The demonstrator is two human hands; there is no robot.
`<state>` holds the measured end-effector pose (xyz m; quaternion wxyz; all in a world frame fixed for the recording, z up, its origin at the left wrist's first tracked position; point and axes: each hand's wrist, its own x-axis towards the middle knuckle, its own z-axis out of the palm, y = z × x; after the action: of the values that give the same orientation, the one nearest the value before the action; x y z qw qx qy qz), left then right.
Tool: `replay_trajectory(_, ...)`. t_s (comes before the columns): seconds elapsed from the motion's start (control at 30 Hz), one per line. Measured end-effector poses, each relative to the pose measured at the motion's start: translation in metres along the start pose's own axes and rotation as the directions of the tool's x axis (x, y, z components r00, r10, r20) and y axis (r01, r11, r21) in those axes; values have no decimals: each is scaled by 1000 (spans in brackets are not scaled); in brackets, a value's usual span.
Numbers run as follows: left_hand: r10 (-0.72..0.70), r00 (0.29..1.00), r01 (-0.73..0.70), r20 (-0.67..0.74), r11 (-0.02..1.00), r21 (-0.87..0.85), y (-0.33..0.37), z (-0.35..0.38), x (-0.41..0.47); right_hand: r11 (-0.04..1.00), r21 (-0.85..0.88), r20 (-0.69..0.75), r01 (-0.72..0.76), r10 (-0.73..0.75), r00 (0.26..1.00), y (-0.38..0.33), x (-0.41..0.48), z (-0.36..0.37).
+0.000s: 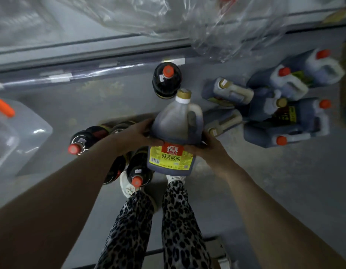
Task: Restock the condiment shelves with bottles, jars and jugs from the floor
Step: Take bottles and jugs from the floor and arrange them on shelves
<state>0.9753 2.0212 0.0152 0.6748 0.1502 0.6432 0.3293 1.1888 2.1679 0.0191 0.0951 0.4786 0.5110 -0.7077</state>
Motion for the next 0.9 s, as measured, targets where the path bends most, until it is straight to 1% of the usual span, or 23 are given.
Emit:
replay_trajectory(0.07,2,1000,-4,-15,990,-140,14,5,-28,1000,1,-23,18,-18,1000,-16,-22,5)
replay_trajectory(0.13,17,999,-25,-43,978,-208,28,9,-56,999,39,-44,28,-26,999,-33,-45,11)
replay_trajectory(0.2,36,997,-51,-69,972,-230,42,12,-83,996,77,-49,50,-46,998,-51,-67,18)
replay_trajectory(0.37,89,985,-131,-150,947,-294,77,20,-157,993,78,-61,87,-82,995,-105,-125,40)
replay_trajectory(0.57,129,958,-206,-258,932,-300,116,24,-250,991,54,-61,119,-115,991,-171,-196,70)
replay_trajectory(0.7,153,920,-260,-361,927,-269,139,26,-313,987,27,-72,158,-156,985,-210,-245,93)
replay_trajectory(0.8,203,895,-309,-398,925,-222,155,24,-348,979,-2,-67,205,-205,976,-235,-275,107)
replay_trajectory(0.9,269,875,-368,-402,910,-190,176,19,-389,965,-42,-32,259,-261,965,-262,-310,123)
